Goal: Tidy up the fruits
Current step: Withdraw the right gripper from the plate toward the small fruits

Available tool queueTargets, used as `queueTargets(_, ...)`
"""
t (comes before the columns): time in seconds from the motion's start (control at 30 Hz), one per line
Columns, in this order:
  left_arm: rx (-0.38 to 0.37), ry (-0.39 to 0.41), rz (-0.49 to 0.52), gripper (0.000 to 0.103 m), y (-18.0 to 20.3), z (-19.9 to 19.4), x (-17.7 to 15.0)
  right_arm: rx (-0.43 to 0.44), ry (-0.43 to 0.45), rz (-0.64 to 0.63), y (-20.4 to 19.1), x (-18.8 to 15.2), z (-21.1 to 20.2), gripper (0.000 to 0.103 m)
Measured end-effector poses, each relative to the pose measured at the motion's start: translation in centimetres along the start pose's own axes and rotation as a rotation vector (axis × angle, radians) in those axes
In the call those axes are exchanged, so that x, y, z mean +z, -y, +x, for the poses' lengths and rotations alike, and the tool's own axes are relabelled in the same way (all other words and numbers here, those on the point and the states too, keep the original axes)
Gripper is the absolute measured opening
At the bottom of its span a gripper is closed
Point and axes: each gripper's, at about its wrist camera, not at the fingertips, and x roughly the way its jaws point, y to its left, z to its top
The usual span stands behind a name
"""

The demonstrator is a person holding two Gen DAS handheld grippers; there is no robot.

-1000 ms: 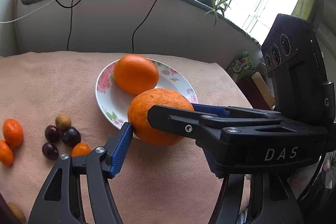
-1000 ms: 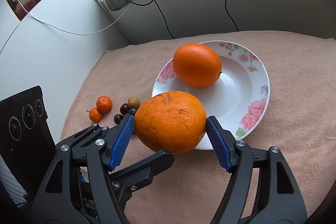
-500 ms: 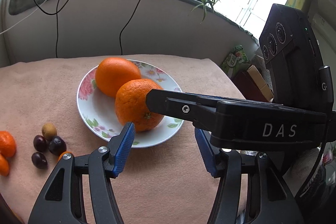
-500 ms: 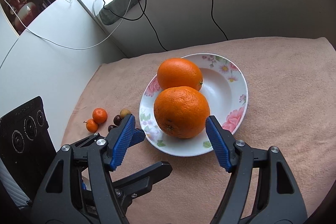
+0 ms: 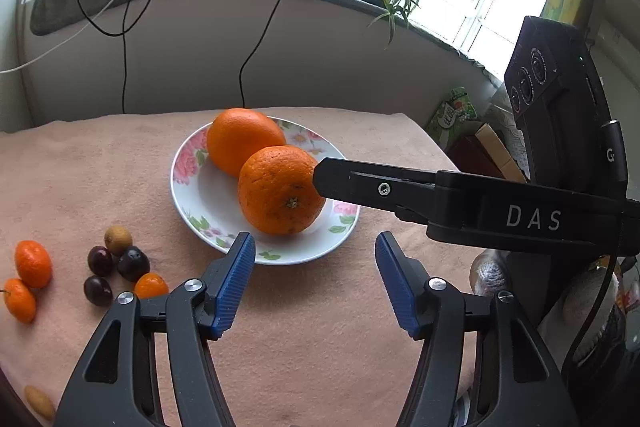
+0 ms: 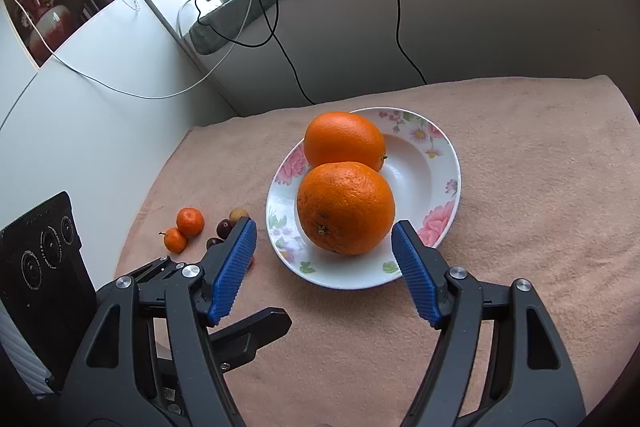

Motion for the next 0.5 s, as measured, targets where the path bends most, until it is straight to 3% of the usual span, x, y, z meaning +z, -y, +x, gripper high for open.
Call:
queueTargets(0.27, 0.046, 0.025, 0.014, 0.071, -0.4, -1.5, -0.8, -0.031, 0.041, -0.038, -1.4, -0.5, -1.4, 0.081)
queueTargets(0.5, 0.134, 0.053, -0.002, 0.072, -2.5, -3.9, -2.4, -0.053, 0.068, -0.079, -2.7, -1.7, -1.8, 0.082)
